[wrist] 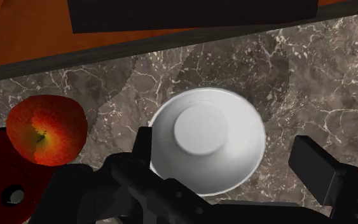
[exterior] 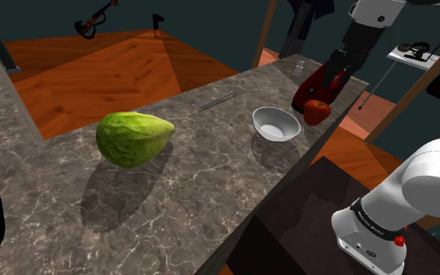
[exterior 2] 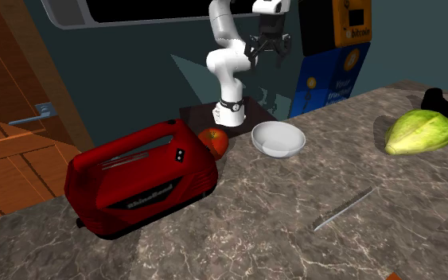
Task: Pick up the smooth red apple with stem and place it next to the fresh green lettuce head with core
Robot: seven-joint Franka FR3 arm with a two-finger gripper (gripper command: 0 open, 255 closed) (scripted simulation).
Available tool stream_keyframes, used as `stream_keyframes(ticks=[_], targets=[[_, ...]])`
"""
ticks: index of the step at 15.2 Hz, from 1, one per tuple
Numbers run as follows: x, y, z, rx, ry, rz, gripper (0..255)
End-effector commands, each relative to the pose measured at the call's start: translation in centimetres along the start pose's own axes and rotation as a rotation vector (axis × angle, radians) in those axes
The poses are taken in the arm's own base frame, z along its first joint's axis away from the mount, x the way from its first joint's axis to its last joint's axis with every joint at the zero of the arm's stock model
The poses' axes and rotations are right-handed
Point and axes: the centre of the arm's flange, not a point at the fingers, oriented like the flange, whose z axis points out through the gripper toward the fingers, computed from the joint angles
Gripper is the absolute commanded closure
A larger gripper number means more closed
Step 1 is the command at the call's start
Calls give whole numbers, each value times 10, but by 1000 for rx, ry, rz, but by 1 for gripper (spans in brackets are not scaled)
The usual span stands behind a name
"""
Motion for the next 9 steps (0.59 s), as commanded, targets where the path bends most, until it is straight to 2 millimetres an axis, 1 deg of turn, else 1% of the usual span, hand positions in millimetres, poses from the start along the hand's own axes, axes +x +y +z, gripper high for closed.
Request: stream_keyframes(ticks=[1,9], targets=[[0,0,0,0,0,0,0],[46,78,50,-31,-24,14,0]])
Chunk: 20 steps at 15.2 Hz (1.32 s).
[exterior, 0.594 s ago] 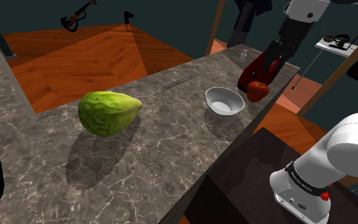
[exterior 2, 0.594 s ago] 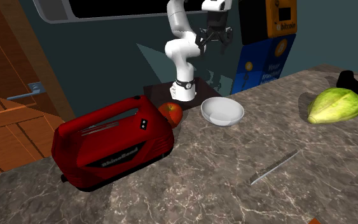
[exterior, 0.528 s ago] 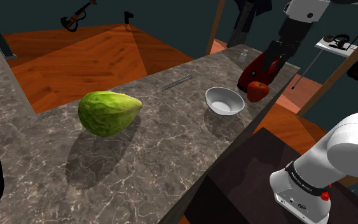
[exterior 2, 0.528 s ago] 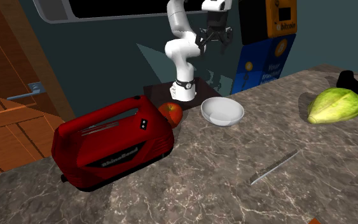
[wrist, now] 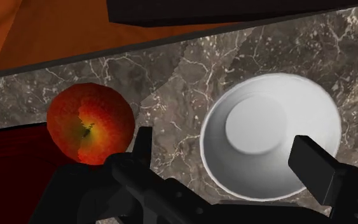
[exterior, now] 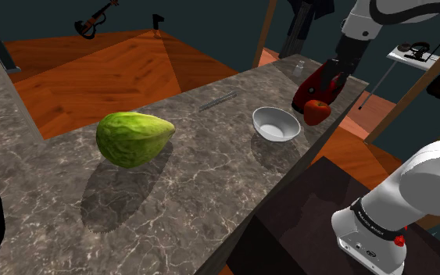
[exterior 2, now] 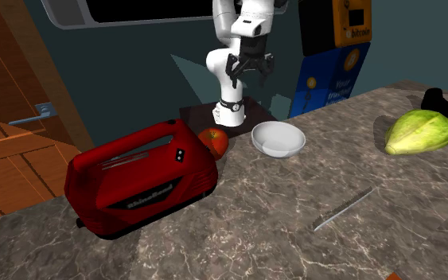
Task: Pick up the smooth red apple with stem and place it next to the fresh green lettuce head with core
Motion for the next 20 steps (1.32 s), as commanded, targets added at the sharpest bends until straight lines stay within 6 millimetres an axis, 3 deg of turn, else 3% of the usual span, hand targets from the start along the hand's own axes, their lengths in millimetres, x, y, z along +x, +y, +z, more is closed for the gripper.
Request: stream_keyframes(ticks=[1,11,20], targets=[[10,18,13,-8,-5,3,0],[67,117,74,-47,-35,20,0],[67,121,116,-48,-36,21,0]])
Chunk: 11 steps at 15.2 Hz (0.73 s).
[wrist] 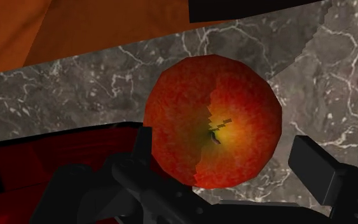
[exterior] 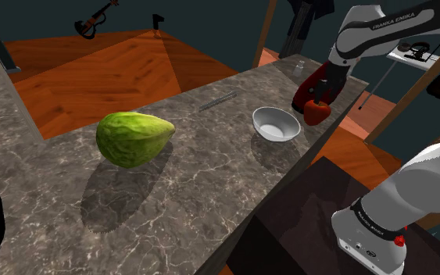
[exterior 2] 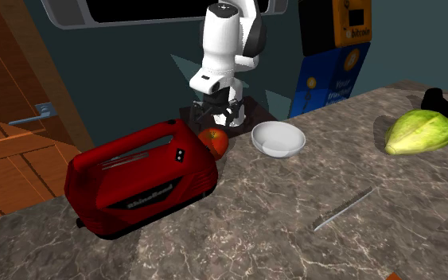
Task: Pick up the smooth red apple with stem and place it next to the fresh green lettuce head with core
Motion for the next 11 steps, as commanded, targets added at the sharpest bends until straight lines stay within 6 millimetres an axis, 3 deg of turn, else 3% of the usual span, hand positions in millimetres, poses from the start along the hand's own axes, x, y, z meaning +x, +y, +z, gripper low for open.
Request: stream_keyframes(ticks=[1,7,8,11], targets=[[0,0,3,0,1,0,0],[0,0,3,0,1,0,0],[0,0,3,0,1,0,255],[0,0,3,0,1,0,255]])
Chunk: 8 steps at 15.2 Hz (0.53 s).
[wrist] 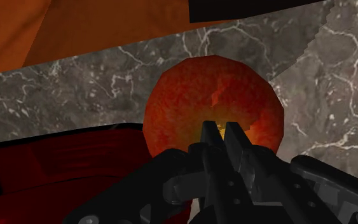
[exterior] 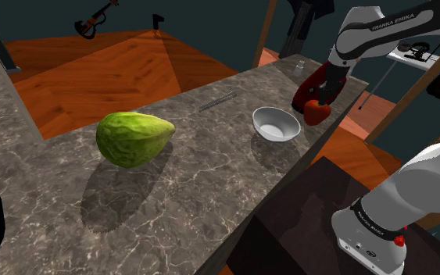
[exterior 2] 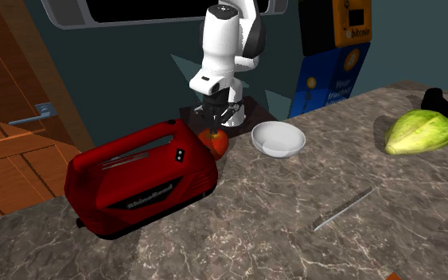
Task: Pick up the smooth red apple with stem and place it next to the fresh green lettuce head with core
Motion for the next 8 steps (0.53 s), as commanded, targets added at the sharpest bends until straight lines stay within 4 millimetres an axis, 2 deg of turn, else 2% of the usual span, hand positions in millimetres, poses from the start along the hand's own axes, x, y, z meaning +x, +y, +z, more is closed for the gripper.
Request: stream_keyframes(ticks=[1,6,8], targets=[[0,0,0,0,0,0,255],[0,0,0,0,0,0,255],[-1,1,-10,0,0,0,255]])
